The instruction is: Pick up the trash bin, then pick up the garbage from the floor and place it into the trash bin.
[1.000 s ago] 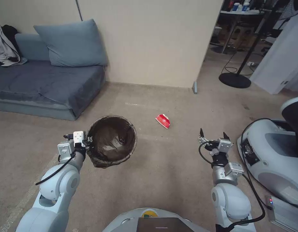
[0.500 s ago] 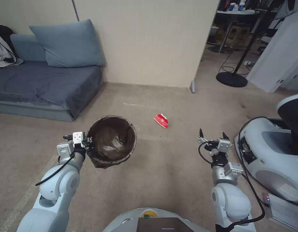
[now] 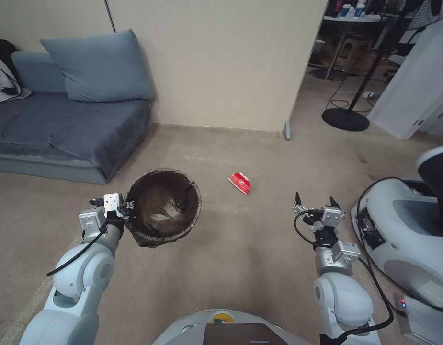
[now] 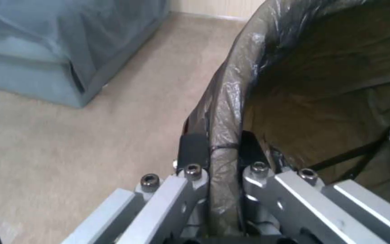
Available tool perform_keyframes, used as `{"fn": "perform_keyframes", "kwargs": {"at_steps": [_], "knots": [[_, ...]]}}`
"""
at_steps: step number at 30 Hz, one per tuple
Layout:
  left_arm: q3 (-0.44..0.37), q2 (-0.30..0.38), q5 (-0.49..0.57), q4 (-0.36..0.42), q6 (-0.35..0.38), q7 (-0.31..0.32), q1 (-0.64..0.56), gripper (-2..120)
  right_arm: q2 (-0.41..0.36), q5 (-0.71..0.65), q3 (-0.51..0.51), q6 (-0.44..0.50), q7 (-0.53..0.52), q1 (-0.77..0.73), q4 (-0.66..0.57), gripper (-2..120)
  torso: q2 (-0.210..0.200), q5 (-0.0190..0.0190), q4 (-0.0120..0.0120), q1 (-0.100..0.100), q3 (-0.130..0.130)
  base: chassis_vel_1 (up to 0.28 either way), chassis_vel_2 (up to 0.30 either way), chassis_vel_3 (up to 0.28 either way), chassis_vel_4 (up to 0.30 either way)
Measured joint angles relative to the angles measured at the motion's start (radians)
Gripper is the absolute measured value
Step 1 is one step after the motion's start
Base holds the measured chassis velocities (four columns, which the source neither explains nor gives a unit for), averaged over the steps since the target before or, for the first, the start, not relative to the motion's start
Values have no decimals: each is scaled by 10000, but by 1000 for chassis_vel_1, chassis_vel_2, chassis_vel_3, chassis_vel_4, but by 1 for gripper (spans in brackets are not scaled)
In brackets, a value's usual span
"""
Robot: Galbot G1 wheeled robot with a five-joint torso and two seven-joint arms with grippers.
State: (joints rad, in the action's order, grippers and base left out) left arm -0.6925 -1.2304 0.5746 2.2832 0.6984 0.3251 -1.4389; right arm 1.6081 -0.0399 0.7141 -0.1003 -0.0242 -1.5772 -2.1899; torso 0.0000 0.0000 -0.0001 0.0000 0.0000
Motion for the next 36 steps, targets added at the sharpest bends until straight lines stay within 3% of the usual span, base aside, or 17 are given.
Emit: {"fn": "perform_keyframes", "kwargs": {"at_steps": [36], "knots": [[-75, -154, 73, 259, -21, 63, -68, 3, 0, -35, 100, 104, 13, -17, -190, 100, 0, 0, 1, -1, 0, -83, 84, 77, -82]]}}
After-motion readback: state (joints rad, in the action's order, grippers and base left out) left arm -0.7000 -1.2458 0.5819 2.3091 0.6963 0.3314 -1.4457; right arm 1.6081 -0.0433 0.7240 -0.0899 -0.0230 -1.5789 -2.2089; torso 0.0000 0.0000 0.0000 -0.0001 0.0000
